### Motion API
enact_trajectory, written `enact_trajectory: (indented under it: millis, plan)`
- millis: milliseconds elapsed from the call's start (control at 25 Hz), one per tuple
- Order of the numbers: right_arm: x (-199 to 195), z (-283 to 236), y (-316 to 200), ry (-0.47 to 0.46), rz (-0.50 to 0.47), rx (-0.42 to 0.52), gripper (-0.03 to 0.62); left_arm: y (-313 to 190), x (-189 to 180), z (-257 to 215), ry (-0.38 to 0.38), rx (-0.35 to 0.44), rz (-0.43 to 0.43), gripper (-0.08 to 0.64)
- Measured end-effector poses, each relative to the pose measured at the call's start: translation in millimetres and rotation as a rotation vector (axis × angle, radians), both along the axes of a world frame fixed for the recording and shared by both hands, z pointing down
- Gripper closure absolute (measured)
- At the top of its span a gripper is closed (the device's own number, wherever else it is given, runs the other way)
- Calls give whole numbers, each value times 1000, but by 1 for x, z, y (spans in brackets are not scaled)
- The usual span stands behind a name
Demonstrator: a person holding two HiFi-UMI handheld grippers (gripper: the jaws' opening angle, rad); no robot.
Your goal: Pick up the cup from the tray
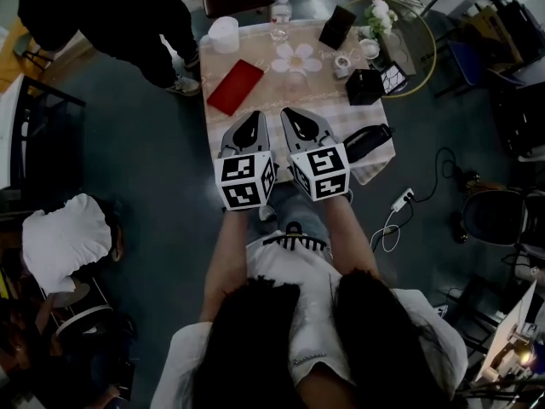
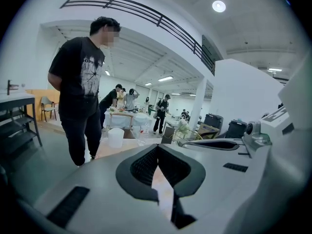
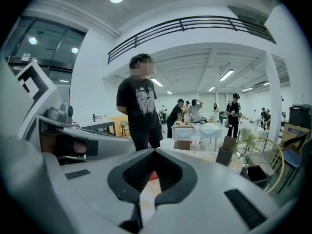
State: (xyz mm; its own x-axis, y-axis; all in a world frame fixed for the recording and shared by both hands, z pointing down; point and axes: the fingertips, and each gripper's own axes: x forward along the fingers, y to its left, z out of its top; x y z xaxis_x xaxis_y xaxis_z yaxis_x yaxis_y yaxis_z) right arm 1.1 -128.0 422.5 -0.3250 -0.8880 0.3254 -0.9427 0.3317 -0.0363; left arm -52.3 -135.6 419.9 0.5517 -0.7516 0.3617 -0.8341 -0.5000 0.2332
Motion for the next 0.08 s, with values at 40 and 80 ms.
enact_trajectory:
  millis: [40,80]
  plan:
    - [0,0,1,-1,1,0,586,1,0,0,-3,0,1,551]
    - [0,0,2,-2,2,1,586,2,0,0,-5,1,1,551]
